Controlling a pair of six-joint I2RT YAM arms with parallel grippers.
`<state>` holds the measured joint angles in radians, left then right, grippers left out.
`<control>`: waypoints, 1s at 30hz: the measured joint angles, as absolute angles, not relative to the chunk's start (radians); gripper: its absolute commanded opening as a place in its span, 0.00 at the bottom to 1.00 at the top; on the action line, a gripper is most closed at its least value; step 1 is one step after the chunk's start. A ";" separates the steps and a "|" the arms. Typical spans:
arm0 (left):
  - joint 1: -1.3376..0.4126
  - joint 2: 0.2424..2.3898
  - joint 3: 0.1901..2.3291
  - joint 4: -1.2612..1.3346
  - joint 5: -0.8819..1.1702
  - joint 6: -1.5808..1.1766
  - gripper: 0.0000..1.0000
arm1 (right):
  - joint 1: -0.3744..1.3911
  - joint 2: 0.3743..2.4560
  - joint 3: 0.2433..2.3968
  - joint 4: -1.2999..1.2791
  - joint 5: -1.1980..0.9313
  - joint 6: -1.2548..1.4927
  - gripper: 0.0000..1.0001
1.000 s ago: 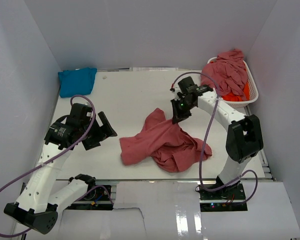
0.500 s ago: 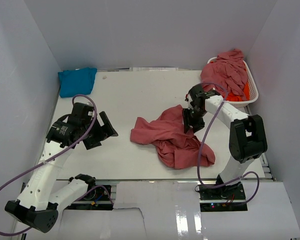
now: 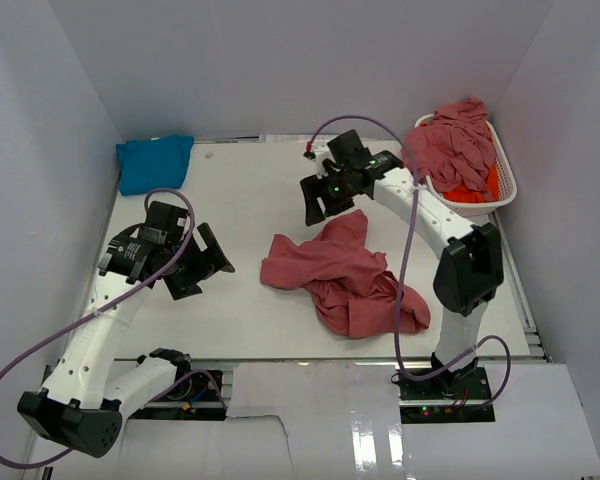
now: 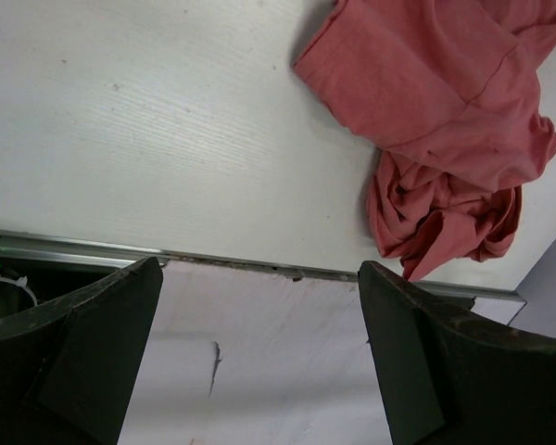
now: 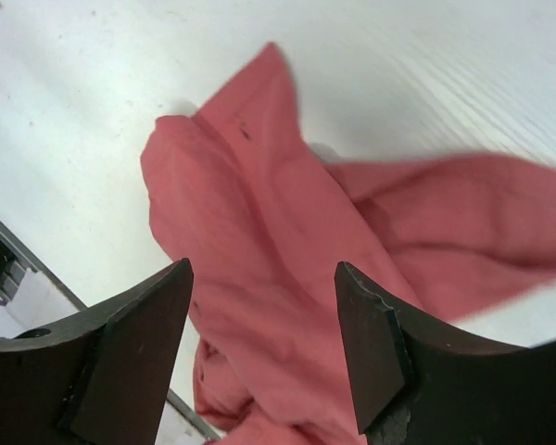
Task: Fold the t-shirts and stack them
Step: Flatten out the tshirt
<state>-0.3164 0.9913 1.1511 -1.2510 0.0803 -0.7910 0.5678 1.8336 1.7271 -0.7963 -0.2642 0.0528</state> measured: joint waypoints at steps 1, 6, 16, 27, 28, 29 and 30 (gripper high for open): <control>-0.298 0.992 1.151 -1.254 0.084 -0.791 0.98 | 0.587 1.874 1.748 -0.787 -0.284 0.041 0.69; -0.167 0.994 1.151 -1.266 0.109 -0.774 0.98 | 0.639 2.083 1.819 -0.786 -0.376 0.008 0.69; -0.066 1.047 1.174 -1.264 0.189 -0.734 0.98 | 0.639 2.338 2.138 -0.805 -0.433 0.007 0.70; -0.062 1.050 1.187 -1.265 0.211 -0.722 0.98 | 0.666 2.405 2.177 -0.785 -0.456 0.006 0.68; -0.061 1.050 1.187 -1.266 0.211 -0.722 0.98 | 0.669 2.411 2.177 -0.783 -0.456 0.006 0.68; -0.061 1.050 1.187 -1.267 0.211 -0.722 0.98 | 0.670 2.414 2.177 -0.781 -0.456 0.007 0.68; -0.061 1.050 1.187 -1.269 0.211 -0.722 0.98 | 0.673 2.417 2.177 -0.781 -0.456 0.006 0.67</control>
<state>-0.0608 1.0504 1.1870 -1.2686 0.2108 -0.7219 0.6727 2.4172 2.1773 -0.7807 -0.4564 0.0063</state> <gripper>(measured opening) 0.979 0.678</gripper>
